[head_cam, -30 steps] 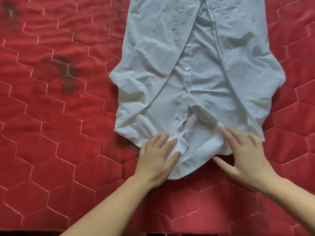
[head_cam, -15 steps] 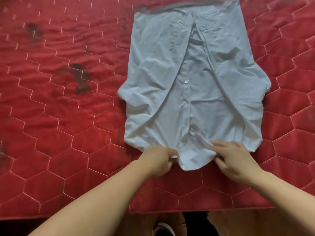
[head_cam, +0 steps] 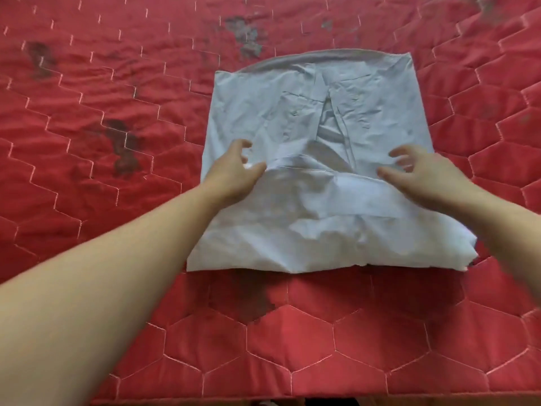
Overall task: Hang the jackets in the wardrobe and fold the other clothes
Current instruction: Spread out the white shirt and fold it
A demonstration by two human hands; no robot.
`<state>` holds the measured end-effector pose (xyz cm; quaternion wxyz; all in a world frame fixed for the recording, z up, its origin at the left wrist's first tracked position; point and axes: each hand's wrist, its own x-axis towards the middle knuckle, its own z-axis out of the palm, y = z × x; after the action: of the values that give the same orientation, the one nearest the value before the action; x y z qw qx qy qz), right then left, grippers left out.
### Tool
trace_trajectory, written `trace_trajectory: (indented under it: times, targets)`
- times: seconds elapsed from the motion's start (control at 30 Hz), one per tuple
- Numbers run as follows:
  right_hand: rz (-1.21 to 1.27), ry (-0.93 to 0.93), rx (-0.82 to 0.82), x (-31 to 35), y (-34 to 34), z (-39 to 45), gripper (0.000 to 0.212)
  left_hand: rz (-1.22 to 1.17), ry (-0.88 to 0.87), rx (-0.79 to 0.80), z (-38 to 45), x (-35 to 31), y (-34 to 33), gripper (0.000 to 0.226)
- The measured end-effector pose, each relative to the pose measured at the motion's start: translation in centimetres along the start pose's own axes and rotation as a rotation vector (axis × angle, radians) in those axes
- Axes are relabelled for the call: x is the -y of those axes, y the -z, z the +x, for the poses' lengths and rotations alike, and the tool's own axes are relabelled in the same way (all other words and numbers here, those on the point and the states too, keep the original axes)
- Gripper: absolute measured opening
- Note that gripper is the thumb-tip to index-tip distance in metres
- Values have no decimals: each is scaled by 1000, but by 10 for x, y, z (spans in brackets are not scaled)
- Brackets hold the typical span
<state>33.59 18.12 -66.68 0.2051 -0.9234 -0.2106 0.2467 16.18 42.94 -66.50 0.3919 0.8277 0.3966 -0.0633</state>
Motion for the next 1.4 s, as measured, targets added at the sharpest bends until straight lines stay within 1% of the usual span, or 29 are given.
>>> trace_trajectory:
  times: [0.03, 0.07, 0.13, 0.2, 0.27, 0.33, 0.4, 0.43, 0.5, 0.6, 0.67, 0.73, 0.83, 0.9, 0.97, 1.0, 1.03, 1.07, 1.1, 1.13, 1.17, 1.2, 1.23, 1.27, 1.3, 1.33, 1.37, 1.4]
  targets:
    - [-54, 14, -63, -6, -6, 4, 44, 93, 6, 37, 4, 15, -7, 52]
    - [-100, 28, -76, -16, -16, 3, 46, 191, 14, 93, 3, 31, -14, 51]
    - [-207, 28, -22, -36, -36, -4, 49, 348, 1, 166, -4, 65, -30, 54]
    - [-288, -16, 13, -52, -50, -8, 50, 403, -54, 138, -10, 89, -41, 57]
    - [-246, -82, 6, -58, -56, -7, 47, 489, -113, 79, -16, 101, -50, 62]
    - [-181, -88, -51, -58, -59, 0, 48, 545, -152, 51, -20, 103, -59, 74]
    - [-199, -33, -124, -52, -63, 12, 53, 535, -156, 63, -15, 97, -69, 81]
    - [-225, 6, -129, -47, -65, 20, 56, 521, -160, 64, -10, 93, -75, 82]
    - [-257, 53, -77, -33, -71, 36, 59, 471, -186, 14, 3, 79, -83, 81]
    - [-211, 76, -21, -10, -82, 55, 51, 247, -191, -138, 26, 52, -86, 70]
    - [-151, 133, 37, -2, -84, 61, 45, 81, -160, -142, 40, 38, -84, 63]
    - [-63, 172, 93, 1, -81, 62, 38, 100, -175, -46, 51, 30, -77, 63]
    - [3, 252, 58, -7, -73, 54, 19, 199, -179, 127, 56, 31, -68, 59]
    - [42, 322, 2, -13, -64, 46, 9, 177, -177, 188, 56, 31, -62, 44]
    - [57, 359, -36, -13, -53, 41, 7, 176, -200, 238, 57, 26, -54, 26]
    - [40, 369, -48, -12, -48, 41, 6, 181, -213, 256, 59, 23, -50, 22]
    - [4, 377, -43, -11, -46, 43, 6, 195, -225, 271, 62, 18, -46, 24]
    - [-42, 371, -9, -9, -47, 47, 10, 208, -228, 288, 65, 15, -43, 29]
    - [-105, 347, 60, -7, -50, 52, 17, 215, -212, 306, 67, 12, -41, 31]
    - [-178, 309, 153, -6, -55, 58, 23, 213, -182, 324, 69, 10, -41, 28]
    - [-221, 283, 232, -3, -60, 64, 22, 203, -150, 341, 71, 11, -41, 23]
    - [-192, 269, 286, 1, -64, 69, 19, 202, -126, 347, 72, 13, -43, 20]
    - [-97, 272, 283, 5, -66, 73, 17, 196, -122, 339, 74, 15, -45, 19]
    - [8, 296, 201, 9, -67, 76, 19, 191, -122, 323, 76, 18, -47, 21]
    - [75, 323, 67, 11, -67, 78, 20, 159, -119, 298, 77, 19, -48, 22]
    - [86, 338, -52, 11, -66, 81, 20, 131, -111, 281, 78, 19, -48, 25]
    - [41, 337, -125, 11, -65, 84, 18, 132, -105, 266, 78, 19, -49, 32]
    - [-47, 328, -158, 9, -67, 86, 15, 177, -155, 204, 77, 21, -51, 48]
